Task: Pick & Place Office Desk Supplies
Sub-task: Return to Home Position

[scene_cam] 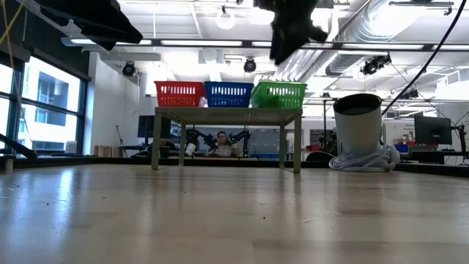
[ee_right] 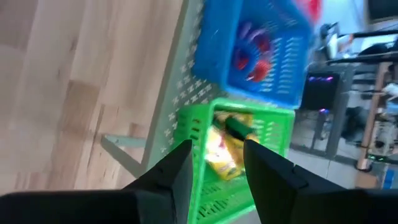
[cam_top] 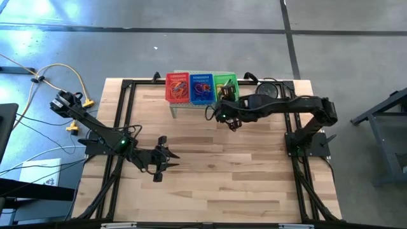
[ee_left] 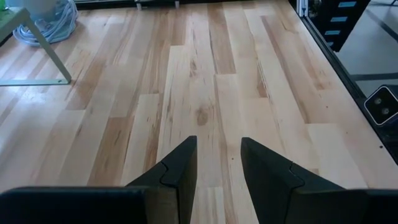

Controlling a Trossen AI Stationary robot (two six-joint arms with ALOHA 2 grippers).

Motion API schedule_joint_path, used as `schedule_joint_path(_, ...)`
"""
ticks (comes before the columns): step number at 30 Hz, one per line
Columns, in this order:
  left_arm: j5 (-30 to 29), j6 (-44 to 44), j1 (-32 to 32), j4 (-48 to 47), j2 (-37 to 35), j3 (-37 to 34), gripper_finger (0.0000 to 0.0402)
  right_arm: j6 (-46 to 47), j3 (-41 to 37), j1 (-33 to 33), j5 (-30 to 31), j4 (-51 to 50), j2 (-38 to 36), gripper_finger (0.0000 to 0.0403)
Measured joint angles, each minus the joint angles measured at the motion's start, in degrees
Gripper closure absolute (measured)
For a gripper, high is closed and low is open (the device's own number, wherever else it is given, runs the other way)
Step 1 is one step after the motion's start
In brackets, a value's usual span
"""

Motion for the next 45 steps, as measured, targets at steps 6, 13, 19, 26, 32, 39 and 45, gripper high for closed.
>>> schedule_joint_path(6, -1.9, 1.9, 0.0, -0.5, -0.8, 0.6, 0.0283, 7.5, 6.5, 6.2, -1.5, 0.7, -1.8, 0.0276)
schedule_joint_path(13, -4.3, 8.0, 0.5, -3.9, -7.8, 8.8, 0.0290, 18.5, 9.6, 13.2, -14.5, -3.6, -8.4, 0.0291)
schedule_joint_path(19, -5.1, 10.5, 0.6, -6.7, -15.5, 10.5, 0.0292, 27.6, 9.5, 16.3, -24.8, -4.7, -9.7, 0.0293)
schedule_joint_path(26, -7.6, 7.6, 0.6, -14.3, -23.8, 10.4, 0.0309, 33.3, 9.5, 19.1, -29.9, -10.4, -9.7, 0.0299)
schedule_joint_path(32, -11.5, 8.2, 0.5, -21.0, -26.1, 10.4, 0.0387, 35.3, 9.5, 21.7, -29.9, -14.9, -11.8, 0.0385)
schedule_joint_path(39, -11.5, 6.4, 2.2, -28.1, -28.5, 12.4, 0.0401, 38.8, 5.7, 26.4, -28.9, -13.4, -20.9, 0.0400)
schedule_joint_path(45, -9.4, 5.5, 4.8, -32.2, -32.0, 13.8, 0.0401, 41.3, -9.0, 30.2, -24.9, -1.1, -37.2, 0.0400)
